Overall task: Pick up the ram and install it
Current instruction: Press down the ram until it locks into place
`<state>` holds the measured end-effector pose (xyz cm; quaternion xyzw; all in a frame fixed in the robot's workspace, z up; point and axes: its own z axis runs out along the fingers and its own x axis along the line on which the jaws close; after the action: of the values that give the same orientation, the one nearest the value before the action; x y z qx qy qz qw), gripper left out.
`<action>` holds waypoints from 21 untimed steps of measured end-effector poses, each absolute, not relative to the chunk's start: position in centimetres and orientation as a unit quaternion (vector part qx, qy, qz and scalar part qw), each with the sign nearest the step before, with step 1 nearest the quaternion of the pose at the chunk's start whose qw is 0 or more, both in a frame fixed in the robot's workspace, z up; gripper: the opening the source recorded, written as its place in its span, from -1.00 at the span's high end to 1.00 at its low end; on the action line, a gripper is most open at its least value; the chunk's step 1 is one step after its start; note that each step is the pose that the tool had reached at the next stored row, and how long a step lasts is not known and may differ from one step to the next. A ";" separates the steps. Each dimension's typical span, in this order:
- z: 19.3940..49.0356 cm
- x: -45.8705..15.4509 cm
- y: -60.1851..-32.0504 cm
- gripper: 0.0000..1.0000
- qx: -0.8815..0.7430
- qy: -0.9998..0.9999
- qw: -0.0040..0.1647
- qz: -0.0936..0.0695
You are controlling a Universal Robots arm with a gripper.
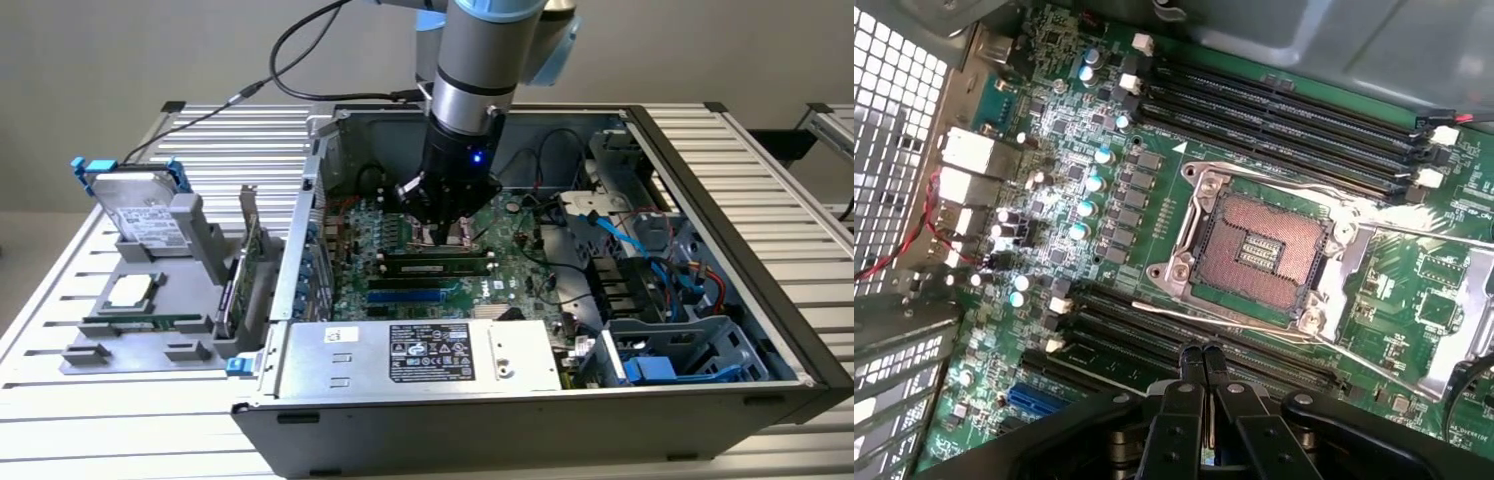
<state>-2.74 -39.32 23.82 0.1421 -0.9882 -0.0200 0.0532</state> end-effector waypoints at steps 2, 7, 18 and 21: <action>23.8 -2.7 -39.3 0.80 0.133 -0.989 0.052 -0.020; 23.8 -2.7 -39.3 0.80 0.114 -0.992 0.049 -0.019; 23.8 -2.7 -39.3 0.80 0.078 -0.996 0.038 -0.008; 23.8 -2.7 -39.3 0.80 0.069 -0.997 0.036 -0.007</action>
<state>-2.74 -39.32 23.82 0.0689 -0.9970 -0.0070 0.0355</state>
